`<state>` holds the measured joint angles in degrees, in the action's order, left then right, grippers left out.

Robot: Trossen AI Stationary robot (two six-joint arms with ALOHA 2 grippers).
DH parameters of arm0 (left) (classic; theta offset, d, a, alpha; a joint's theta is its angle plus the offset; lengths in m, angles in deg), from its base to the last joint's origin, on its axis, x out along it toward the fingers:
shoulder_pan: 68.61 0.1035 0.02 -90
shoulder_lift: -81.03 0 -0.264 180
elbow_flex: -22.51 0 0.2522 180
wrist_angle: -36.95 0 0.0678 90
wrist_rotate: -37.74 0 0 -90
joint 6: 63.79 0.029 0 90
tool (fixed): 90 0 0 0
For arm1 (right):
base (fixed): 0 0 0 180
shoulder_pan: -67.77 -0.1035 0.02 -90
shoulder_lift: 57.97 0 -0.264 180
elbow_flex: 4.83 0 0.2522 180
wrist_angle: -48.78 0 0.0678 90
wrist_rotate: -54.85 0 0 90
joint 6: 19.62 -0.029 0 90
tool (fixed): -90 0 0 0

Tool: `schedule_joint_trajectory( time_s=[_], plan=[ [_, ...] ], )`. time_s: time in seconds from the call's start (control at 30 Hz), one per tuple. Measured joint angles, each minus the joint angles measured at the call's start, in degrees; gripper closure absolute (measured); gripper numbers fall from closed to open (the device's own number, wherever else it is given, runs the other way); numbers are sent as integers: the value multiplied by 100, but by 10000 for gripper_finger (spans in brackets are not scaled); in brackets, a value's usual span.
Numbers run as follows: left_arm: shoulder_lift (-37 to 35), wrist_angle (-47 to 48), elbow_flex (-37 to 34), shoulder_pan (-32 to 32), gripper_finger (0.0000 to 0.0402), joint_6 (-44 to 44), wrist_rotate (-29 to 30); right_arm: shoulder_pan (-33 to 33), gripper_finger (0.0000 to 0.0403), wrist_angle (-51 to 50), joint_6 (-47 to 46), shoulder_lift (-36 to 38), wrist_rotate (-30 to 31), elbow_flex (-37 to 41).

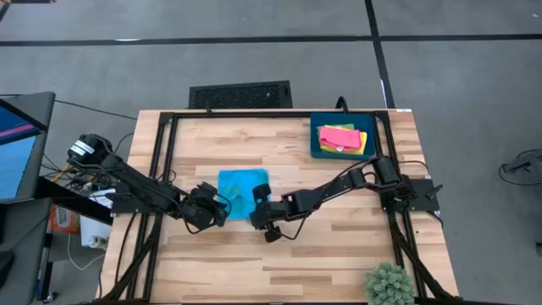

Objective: Fold microfiber towels
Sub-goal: Fold the light blue microfiber towel

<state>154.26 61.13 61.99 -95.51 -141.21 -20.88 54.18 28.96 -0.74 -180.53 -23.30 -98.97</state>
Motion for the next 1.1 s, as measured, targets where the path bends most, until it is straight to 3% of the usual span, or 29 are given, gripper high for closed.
schedule_joint_trajectory(
  time_s=[0.23,0.53,0.87,1.1],
  plan=[
    [0,5,0,0,401,-1,-215,200,395,-358,-697,218,-141,-2],
    [0,1,0,-1,401,-1,-215,651,364,-973,-1490,446,-850,-2],
    [0,8,0,-1,401,-1,-205,1048,370,-1319,-2136,510,-1809,2],
    [0,19,0,-2,401,-1,-99,1331,356,-1633,-2359,651,-1855,-13]
  ],
)
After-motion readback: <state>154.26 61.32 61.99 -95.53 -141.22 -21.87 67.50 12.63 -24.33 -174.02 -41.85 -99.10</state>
